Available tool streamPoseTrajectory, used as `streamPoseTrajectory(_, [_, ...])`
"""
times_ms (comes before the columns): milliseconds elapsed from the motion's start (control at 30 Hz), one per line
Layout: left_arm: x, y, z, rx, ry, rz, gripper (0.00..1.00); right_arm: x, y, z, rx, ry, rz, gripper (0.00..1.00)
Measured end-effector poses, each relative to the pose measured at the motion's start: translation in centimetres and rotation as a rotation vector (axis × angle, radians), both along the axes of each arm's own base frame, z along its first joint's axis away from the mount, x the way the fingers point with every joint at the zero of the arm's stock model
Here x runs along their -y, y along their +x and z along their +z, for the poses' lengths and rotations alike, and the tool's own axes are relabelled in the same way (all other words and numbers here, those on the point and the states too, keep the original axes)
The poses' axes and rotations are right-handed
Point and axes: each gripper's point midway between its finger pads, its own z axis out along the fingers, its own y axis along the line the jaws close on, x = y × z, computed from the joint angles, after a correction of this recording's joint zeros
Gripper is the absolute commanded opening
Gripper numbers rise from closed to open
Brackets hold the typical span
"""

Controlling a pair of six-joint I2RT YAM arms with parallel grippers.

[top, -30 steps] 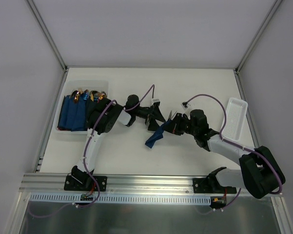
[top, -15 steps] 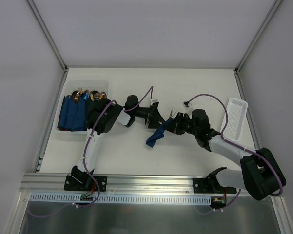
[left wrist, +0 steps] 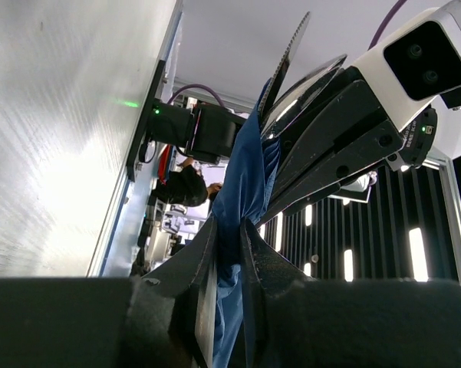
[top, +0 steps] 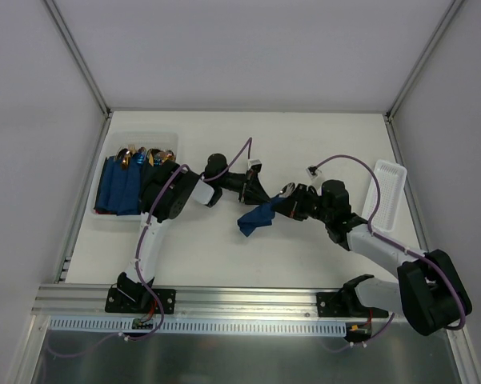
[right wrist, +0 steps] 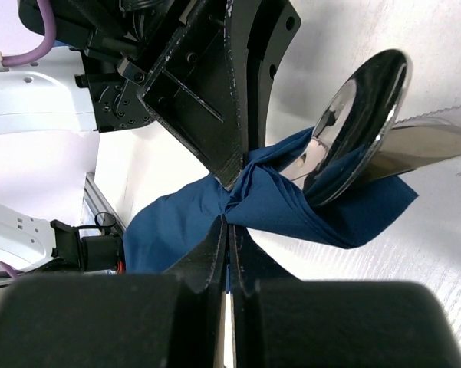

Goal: Place the utensils on the paper napkin and roll it up

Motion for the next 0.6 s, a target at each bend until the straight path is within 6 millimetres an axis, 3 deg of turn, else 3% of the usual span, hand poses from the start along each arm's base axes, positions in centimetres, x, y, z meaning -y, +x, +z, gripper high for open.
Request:
streamPoseTrajectory(200, [0.0,0.1,0.4,0.001,-0.003,0.002,0.00,0.0,0.1,0.3,0.011,0.007,0.000,0.00])
streamPoseTrajectory(267, [0.1,0.1,0.5,0.001,-0.004,0.003,0.00,0.1,0.1,0.4,0.014,0.008,-0.003,0.09])
streamPoseTrajectory(333, [0.1,0.3,0.7,0.009,-0.008,0.003,0.00,0.2,0.1,0.6,0.016,0.009,-0.004,0.27])
streamPoseTrajectory(433, [0.1,0.8,1.3,0.028,-0.019,0.011,0.00,0.4,-0.1,0.8,0.016,0.009,-0.006,0.42])
streamPoseTrajectory(600, [-0.5,1.9,3.0,0.091,-0.049,0.034,0.00,1.1,0.1,2.1,0.036,0.028,-0.032,0.55])
